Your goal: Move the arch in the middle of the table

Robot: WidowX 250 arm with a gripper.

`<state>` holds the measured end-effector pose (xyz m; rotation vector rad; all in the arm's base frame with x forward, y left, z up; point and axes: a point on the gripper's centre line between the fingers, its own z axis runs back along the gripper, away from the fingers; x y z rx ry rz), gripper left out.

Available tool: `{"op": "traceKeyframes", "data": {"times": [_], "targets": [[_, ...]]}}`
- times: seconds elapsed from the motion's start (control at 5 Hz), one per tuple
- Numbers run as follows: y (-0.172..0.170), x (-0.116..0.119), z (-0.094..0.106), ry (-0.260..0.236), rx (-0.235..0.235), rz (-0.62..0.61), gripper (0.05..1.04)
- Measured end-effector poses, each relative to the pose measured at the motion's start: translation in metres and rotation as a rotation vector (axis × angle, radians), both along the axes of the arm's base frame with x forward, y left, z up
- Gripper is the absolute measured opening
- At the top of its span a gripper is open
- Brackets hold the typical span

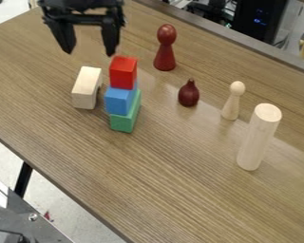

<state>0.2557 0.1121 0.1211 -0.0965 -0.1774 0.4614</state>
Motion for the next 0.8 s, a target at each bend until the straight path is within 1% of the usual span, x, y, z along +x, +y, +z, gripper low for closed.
{"op": "traceKeyframes", "data": {"times": [0.2, 0.4, 0.6, 0.8], "targets": [[0.015, -0.001, 0.015, -0.038, -0.034, 0.012, 0.999], [0.034, 0.002, 0.02, -0.051, -0.004, 0.028, 0.999], [0.049, 0.002, 0.004, -0.035, 0.078, 0.015, 0.999], [0.053, -0.001, -0.025, 0.015, 0.136, 0.003, 0.999]]}}
